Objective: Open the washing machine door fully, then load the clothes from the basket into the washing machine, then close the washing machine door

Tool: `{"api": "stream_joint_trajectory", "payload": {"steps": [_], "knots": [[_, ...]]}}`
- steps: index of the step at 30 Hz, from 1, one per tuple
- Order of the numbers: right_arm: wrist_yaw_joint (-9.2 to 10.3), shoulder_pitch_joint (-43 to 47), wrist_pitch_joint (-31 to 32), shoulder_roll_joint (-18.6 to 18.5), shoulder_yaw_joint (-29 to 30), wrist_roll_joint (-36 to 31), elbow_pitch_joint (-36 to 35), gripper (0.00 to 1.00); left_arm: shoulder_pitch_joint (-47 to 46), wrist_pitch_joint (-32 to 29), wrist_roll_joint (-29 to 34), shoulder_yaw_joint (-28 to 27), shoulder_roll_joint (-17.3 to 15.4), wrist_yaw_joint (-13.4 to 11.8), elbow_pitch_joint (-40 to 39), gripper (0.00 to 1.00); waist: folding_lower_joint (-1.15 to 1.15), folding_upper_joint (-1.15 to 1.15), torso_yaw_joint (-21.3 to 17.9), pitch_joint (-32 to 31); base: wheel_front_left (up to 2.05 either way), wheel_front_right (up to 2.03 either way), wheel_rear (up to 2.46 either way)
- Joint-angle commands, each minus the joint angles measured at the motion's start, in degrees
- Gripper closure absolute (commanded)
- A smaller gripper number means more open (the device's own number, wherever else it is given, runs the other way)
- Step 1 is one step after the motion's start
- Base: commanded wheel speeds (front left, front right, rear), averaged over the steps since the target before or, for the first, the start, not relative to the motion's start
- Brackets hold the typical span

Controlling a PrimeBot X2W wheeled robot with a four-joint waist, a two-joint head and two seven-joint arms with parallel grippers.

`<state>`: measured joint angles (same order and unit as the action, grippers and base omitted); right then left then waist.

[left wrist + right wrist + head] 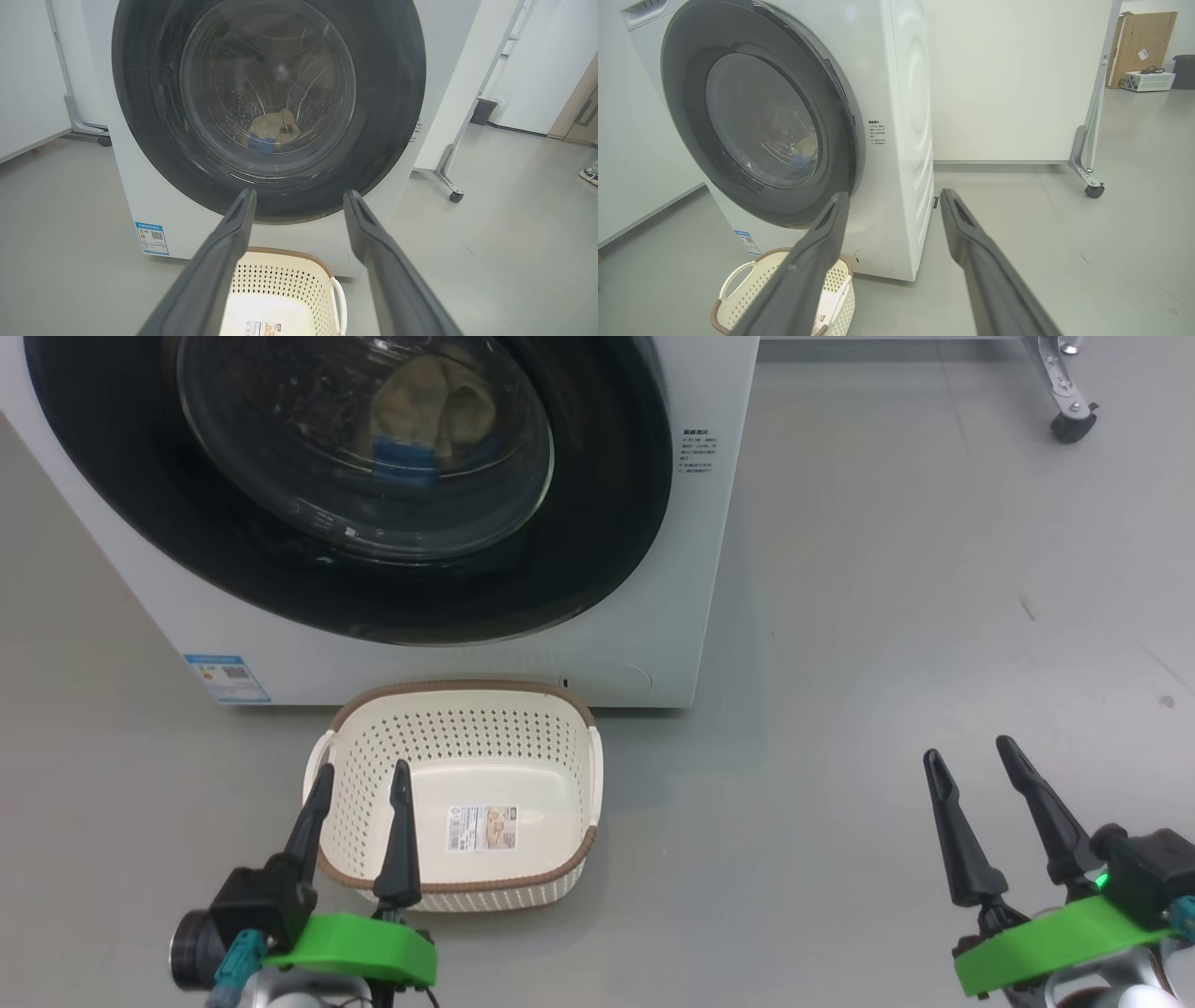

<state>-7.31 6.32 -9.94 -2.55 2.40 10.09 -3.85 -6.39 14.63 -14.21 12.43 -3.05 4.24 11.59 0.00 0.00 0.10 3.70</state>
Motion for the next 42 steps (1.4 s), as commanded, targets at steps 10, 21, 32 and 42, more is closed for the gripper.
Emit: {"api": "stream_joint_trajectory", "payload": {"steps": [10,21,32,42], "knots": [[-0.18,-0.25,0.87,-0.33,-0.79,0.98,-2.76,0.00,-0.77,0.21,-0.18,-1.18,-1.31,-0.48,-1.70,0.00,0.00,0.00,-0.41,-0.54,0.00,0.00,0.00],[-0.18,-0.19,0.90,-0.33,-1.05,1.25,-2.83,0.00,-0.87,0.17,-0.42,-0.57,-1.57,-0.83,-1.69,0.00,0.00,0.00,-0.20,-0.26,0.00,0.00,0.00],[-0.18,-0.59,0.87,-0.33,-1.30,1.46,-2.76,0.00,-1.39,0.18,-0.83,-0.04,-1.64,-1.04,-1.40,0.00,0.00,0.00,0.21,0.25,0.00,0.00,0.00],[-0.01,0.52,1.18,0.10,-0.78,4.31,2.25,1.00,1.38,-0.76,-3.59,1.18,-0.66,-1.08,2.38,1.00,0.01,0.00,0.42,0.05,0.00,0.00,0.00]]}}
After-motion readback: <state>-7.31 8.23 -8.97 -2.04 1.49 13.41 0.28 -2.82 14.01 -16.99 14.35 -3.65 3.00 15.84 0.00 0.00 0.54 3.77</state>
